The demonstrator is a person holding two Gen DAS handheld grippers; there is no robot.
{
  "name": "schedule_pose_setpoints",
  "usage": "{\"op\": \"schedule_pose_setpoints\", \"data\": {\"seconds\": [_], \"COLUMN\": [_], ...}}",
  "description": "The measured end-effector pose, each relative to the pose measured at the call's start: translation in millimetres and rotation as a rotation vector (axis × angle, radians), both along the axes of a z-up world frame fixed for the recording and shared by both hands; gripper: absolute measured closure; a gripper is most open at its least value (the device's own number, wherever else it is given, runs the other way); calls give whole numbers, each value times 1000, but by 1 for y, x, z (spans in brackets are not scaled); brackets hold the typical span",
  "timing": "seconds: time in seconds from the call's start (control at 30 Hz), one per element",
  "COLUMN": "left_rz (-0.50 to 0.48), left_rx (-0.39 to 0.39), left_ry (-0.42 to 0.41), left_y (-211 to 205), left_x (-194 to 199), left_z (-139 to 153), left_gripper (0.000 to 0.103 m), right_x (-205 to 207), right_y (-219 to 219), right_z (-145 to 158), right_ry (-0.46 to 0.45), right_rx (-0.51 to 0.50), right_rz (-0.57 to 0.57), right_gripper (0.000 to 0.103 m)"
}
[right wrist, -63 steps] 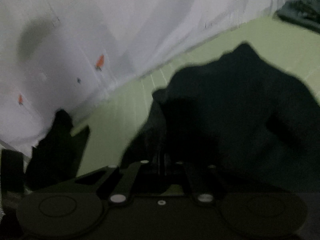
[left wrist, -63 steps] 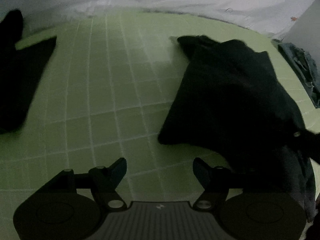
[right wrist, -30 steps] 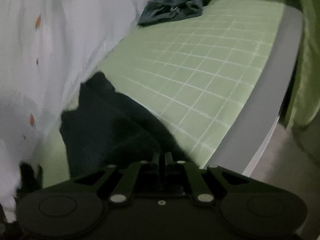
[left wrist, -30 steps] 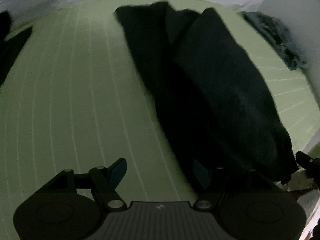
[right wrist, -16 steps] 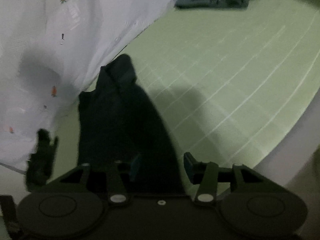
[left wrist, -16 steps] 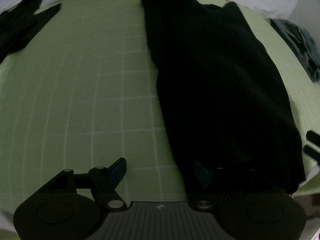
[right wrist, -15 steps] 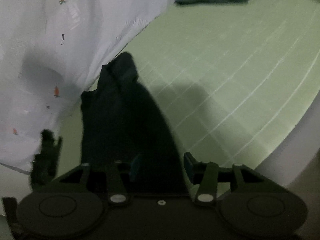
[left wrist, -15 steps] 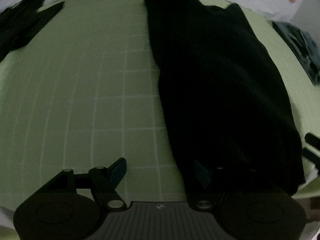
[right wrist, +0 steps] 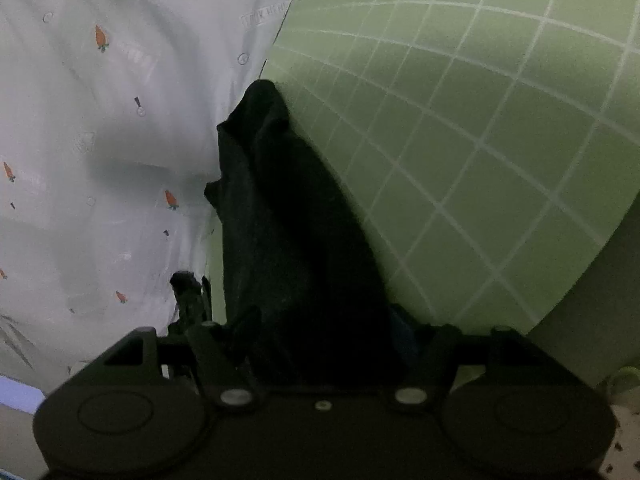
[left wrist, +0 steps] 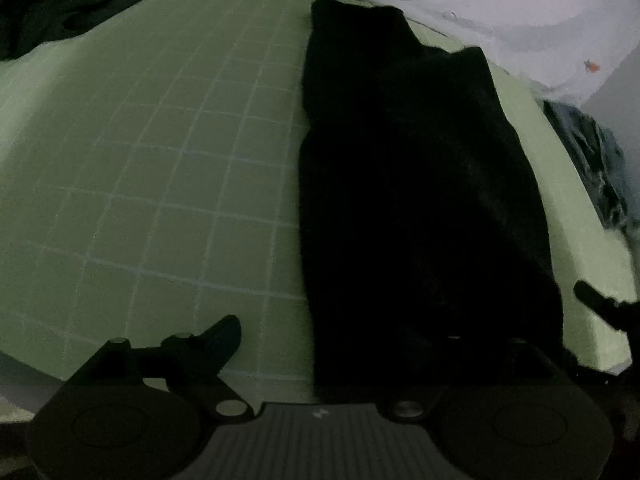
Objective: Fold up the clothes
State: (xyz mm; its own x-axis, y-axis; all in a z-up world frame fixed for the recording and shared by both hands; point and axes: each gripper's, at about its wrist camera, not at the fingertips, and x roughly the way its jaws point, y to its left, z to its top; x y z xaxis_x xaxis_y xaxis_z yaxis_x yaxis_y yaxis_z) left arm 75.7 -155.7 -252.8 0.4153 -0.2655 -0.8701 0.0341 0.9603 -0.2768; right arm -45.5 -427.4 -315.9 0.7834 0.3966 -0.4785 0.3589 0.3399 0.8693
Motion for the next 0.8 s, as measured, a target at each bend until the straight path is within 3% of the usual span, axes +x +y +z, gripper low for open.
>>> {"op": "schedule_pose_setpoints", "data": {"seconds": [0.1,0.13,0.17,0.2,0.23,0.27,0.4,0.53,0.63,0.77,0.8], "left_rz": [-7,-21,-36,-41,-30,-8,18,56,67,131,129], "left_rx": [-15,1,16,6,-26,-54,-107,-315,-362,-412,-417], "left_ry": [-7,-14,-21,-22,-12,2,9,15,-4,27,3], "left_y": [-10,-15,-19,-21,-21,-19,-10,13,16,14,15], "left_x": [-2,-1,-1,-4,-4,-4,-14,-42,-52,-24,-19], "left_z": [0,0,0,1,0,0,23,63,76,67,74], "left_gripper": [28,38,52,58,73,80,85,85,85,85,86], "right_x": [13,17,21,25,28,31,16,-12,-24,-5,2], "right_y": [11,14,18,22,25,27,20,5,-7,-11,-10], "right_z": [4,5,7,8,7,6,24,67,81,69,67], "right_ry": [15,20,25,30,44,60,-44,-114,-143,-127,-123], "right_rx": [-58,-77,-97,-116,-126,-134,-66,-38,31,123,152], "right_rz": [64,85,107,129,144,158,177,191,139,84,69], "right_gripper": [31,37,45,64,79,80,86,86,86,86,86]}}
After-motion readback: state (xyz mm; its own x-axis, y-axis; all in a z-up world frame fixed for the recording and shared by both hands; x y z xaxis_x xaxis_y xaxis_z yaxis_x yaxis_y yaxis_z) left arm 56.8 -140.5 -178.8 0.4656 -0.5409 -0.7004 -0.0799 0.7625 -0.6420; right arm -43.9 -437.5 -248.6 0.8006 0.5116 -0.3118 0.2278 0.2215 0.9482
